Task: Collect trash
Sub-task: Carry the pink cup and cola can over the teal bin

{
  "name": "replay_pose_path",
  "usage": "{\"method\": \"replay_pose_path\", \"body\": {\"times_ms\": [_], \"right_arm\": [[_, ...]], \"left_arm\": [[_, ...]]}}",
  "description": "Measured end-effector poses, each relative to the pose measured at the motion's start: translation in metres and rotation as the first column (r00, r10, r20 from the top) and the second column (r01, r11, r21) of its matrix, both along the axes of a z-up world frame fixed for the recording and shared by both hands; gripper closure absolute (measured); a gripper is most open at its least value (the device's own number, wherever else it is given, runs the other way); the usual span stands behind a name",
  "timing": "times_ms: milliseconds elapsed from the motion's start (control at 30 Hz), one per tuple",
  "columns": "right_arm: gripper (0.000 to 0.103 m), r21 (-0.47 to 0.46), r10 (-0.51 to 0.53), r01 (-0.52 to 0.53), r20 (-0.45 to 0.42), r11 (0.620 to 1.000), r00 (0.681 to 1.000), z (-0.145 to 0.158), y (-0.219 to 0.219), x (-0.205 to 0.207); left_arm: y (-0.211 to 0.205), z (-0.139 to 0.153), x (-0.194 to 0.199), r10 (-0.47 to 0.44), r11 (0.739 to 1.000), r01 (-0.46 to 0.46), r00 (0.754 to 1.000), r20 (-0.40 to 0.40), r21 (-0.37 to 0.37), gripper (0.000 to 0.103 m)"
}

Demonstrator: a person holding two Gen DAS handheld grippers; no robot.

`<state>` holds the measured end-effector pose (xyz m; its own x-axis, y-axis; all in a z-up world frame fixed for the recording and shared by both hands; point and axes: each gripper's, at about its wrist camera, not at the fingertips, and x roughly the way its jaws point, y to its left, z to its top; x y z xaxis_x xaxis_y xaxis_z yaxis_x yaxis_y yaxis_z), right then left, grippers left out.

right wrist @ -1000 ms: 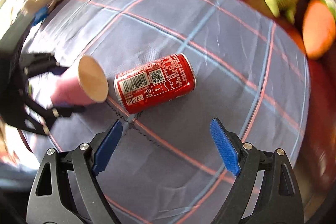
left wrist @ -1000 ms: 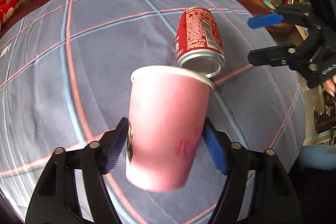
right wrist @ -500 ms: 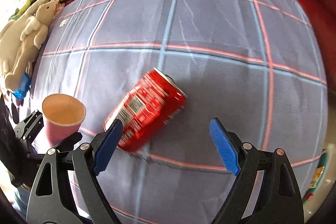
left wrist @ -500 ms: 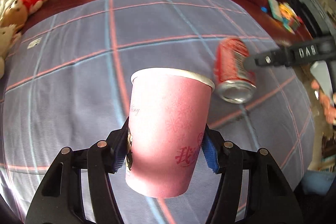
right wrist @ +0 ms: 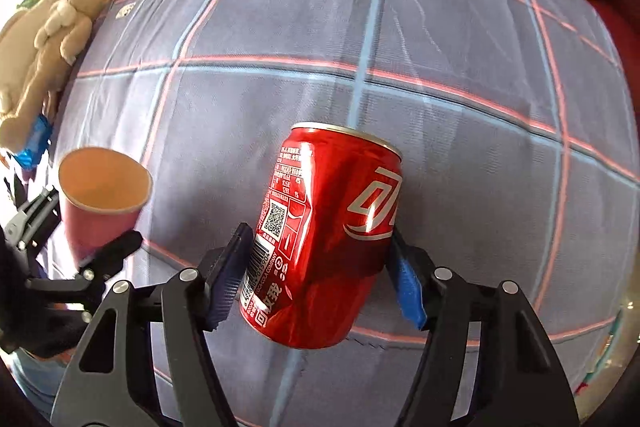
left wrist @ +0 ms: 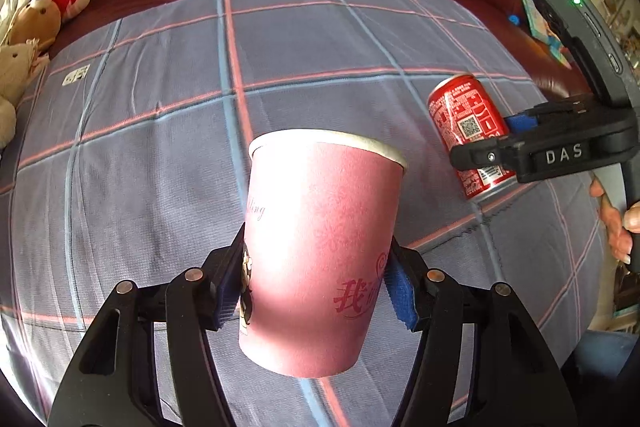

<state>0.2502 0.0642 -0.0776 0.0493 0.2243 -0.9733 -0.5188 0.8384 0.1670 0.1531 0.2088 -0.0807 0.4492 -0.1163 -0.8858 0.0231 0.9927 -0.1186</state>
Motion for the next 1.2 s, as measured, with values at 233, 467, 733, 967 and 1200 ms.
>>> {"method": "replay_pose_path", "body": {"times_ms": [233, 467, 733, 967, 1200], "right_arm": [[0.041, -0.025, -0.034, 0.036, 0.054, 0.999, 0.998, 0.015, -0.044, -0.019], [0.041, -0.005, -0.102, 0.103, 0.087, 0.995, 0.991, 0.032, -0.116, -0.048], [0.041, 0.084, -0.213, 0.203, 0.126, 0.975, 0.969, 0.049, -0.209, -0.081], [0.041, 0.177, -0.380, 0.353, 0.156, 0.919, 0.912, 0.063, -0.314, -0.098], [0.040, 0.239, -0.540, 0.496, 0.174, 0.835, 0.824, 0.068, -0.419, -0.113]], "left_arm": [[-0.036, 0.014, -0.006, -0.050, 0.999, 0.049, 0.999, 0.020, 0.023, 0.041], [-0.095, 0.027, -0.022, -0.125, 0.991, 0.123, 0.991, 0.038, 0.059, 0.041], [-0.175, 0.039, -0.031, -0.222, 0.974, 0.218, 0.973, 0.058, 0.064, 0.041], [-0.261, 0.044, -0.025, -0.325, 0.945, 0.322, 0.943, 0.074, 0.051, 0.041], [-0.344, 0.043, -0.013, -0.413, 0.911, 0.410, 0.909, 0.064, 0.044, 0.041]]}}
